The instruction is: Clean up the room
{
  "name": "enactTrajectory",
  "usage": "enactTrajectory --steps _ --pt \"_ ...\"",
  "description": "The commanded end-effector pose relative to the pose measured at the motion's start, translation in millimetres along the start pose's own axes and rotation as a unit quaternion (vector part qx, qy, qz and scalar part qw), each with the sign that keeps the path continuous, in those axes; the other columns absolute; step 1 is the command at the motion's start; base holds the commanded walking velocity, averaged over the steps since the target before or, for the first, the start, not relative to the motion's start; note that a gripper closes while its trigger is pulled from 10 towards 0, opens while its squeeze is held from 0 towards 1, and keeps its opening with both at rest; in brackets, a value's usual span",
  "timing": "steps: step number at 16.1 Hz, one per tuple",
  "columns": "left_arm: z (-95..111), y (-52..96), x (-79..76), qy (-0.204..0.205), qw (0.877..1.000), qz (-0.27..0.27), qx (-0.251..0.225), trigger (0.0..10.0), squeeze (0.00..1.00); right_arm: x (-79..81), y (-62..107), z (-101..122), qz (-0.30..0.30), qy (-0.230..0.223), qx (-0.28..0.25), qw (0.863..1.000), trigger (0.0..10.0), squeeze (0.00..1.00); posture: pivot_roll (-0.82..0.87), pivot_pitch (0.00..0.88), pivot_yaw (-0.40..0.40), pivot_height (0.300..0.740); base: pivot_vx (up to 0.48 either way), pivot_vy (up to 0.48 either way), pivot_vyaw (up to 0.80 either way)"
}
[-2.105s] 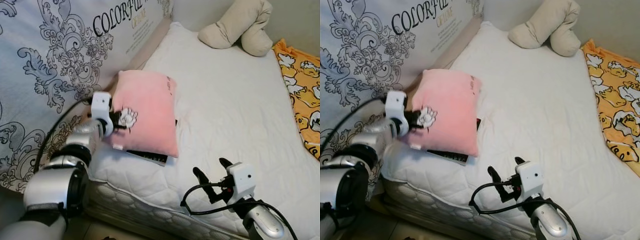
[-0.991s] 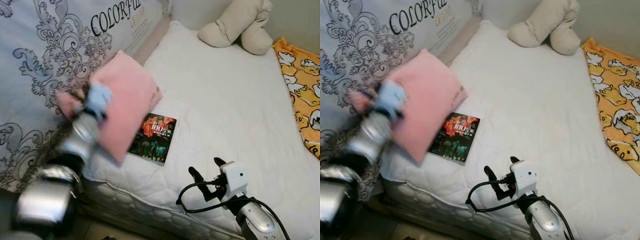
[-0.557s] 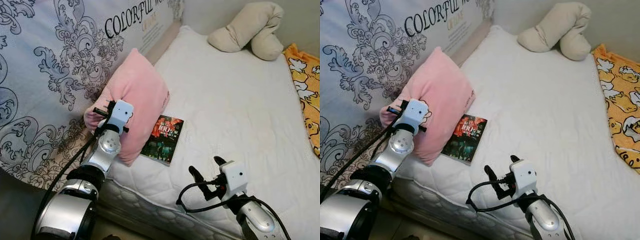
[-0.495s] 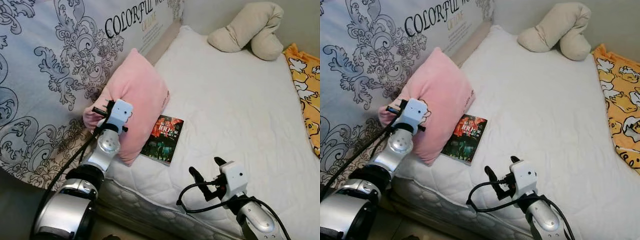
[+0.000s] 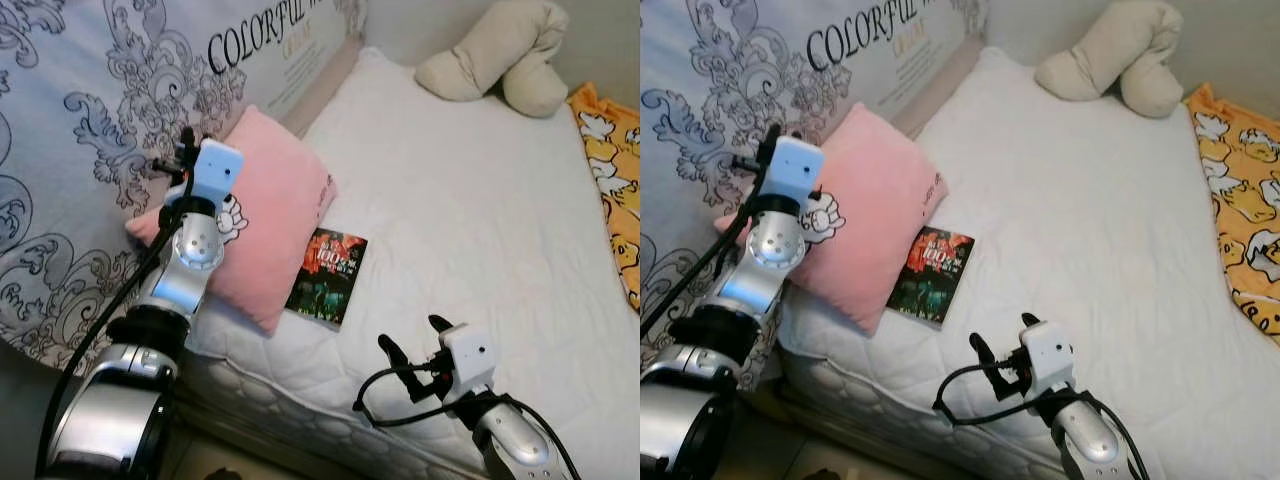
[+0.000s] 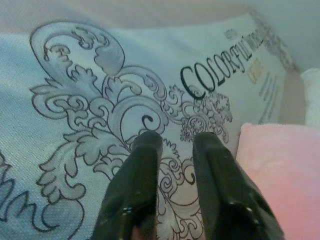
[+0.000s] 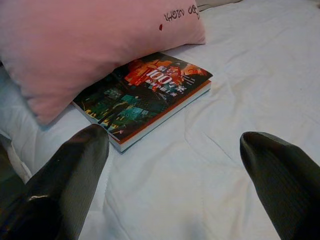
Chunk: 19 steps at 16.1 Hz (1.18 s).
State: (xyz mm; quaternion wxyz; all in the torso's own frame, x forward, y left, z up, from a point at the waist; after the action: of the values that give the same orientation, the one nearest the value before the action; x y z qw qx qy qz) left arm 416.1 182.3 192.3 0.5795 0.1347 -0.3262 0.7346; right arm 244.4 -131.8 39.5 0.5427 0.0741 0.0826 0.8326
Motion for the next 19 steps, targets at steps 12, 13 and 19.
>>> enactTrajectory --steps 12,13,19 --pt "-29 74.1 -62.2 0.285 0.933 -0.202 0.082 10.0 0.0 -70.0 12.7 14 -0.235 -0.044 -0.066 0.969 10.0 0.0 0.05 0.0 -0.057 0.74 0.0 0.0 0.0" --pt "-36 81.0 -67.2 0.29 0.929 -0.208 0.094 10.0 0.0 -75.2 16.0 7 -0.252 -0.042 -0.056 0.965 10.0 0.0 0.05 0.0 -0.055 0.74 0.0 0.0 0.0" --pt "-12 77.2 -57.7 0.263 0.944 -0.196 0.027 10.0 1.0 -75.2 2.0 67 -0.257 0.054 -0.155 0.953 10.0 1.0 0.05 0.0 -0.056 0.74 0.0 0.0 0.0"
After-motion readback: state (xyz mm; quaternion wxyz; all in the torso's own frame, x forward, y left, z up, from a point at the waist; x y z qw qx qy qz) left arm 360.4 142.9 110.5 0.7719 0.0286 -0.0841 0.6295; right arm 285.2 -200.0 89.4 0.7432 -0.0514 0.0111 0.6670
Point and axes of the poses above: a point about 5 cm out from each wrist's last joint towards the gripper, its own y axis pointing back from the gripper into the wrist, its own z axis along the axis of the wrist's last joint, x = y × z, the point moved 5 cm from there along -y, pointing out of the wrist towards the gripper, and after that the axes turned 2 degrees about -y, right-handed, at the moved point
